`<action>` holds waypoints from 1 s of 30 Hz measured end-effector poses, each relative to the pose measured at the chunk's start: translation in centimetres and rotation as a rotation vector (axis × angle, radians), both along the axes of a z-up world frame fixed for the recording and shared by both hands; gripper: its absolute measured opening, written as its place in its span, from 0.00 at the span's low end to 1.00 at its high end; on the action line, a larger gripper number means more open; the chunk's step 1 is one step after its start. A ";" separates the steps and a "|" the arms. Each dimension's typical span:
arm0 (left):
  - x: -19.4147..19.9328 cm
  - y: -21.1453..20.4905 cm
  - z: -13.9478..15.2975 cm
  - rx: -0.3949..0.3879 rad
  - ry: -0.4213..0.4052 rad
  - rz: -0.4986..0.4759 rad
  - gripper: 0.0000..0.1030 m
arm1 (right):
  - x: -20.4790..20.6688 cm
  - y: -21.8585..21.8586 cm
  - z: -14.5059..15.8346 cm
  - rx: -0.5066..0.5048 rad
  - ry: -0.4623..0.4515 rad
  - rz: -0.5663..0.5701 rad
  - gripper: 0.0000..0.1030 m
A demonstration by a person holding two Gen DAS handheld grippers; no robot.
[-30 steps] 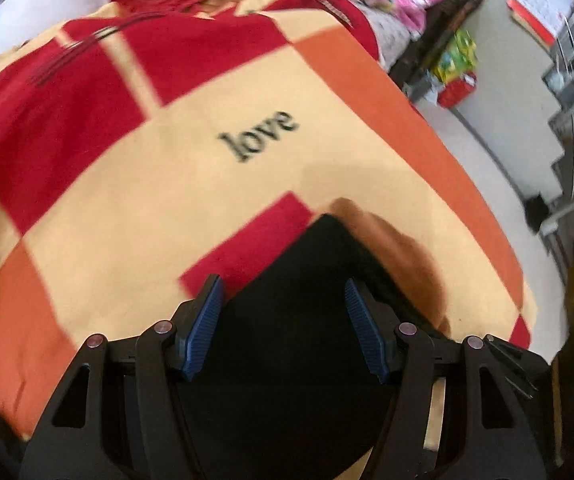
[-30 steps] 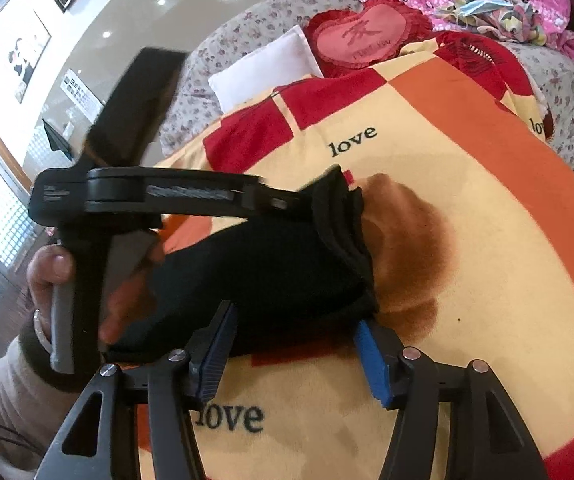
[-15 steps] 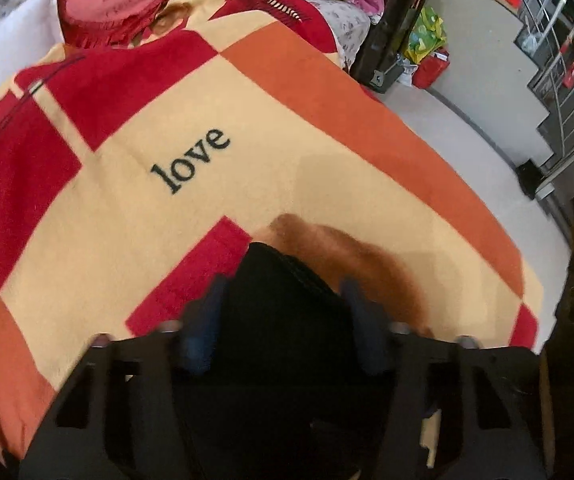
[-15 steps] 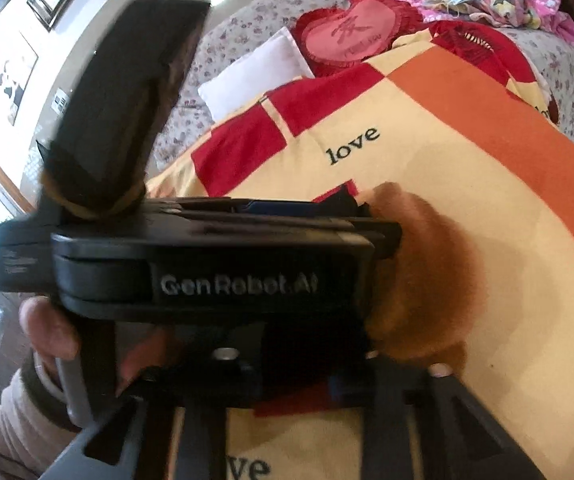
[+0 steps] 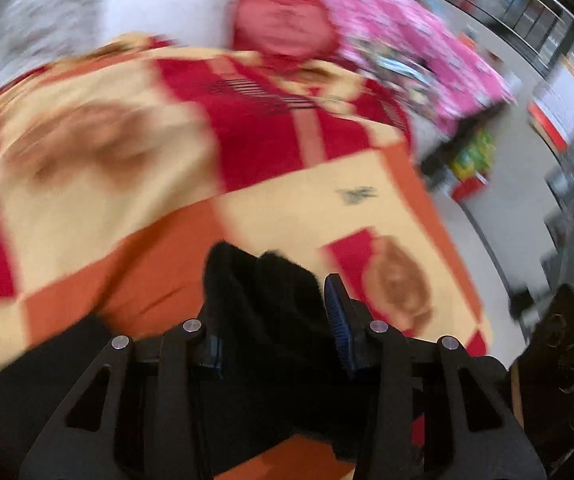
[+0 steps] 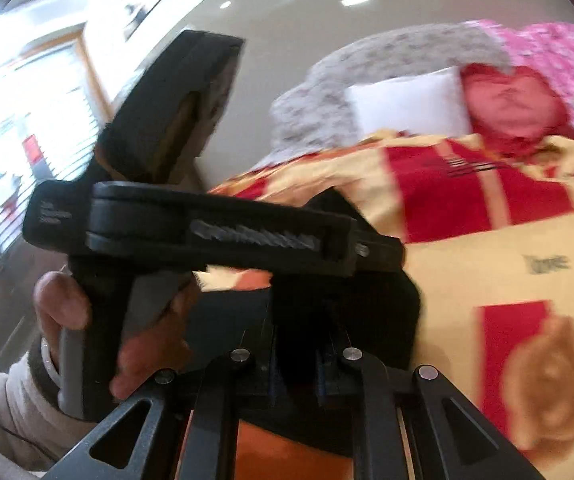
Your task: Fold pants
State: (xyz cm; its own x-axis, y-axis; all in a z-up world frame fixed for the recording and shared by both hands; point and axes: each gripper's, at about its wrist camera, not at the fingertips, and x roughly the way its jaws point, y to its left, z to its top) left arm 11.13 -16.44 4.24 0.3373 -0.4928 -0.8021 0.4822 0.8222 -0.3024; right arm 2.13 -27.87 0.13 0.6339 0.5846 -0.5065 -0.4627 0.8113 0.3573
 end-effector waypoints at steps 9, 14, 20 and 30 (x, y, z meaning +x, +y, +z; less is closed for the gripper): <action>-2.1 10.9 -5.9 -0.018 0.137 0.219 0.39 | -1.0 0.5 -2.0 0.055 0.147 0.106 0.34; -3.9 10.9 -6.1 -0.043 0.123 0.217 0.49 | -0.2 -3.6 -1.7 0.038 0.127 -0.100 0.38; -4.8 9.1 -6.9 0.013 0.088 0.238 0.49 | 3.5 -1.0 -4.8 -0.132 0.159 -0.141 0.34; -4.4 6.7 -7.2 0.149 -0.031 0.238 0.49 | 3.0 -0.3 -3.6 -0.216 0.127 -0.170 0.34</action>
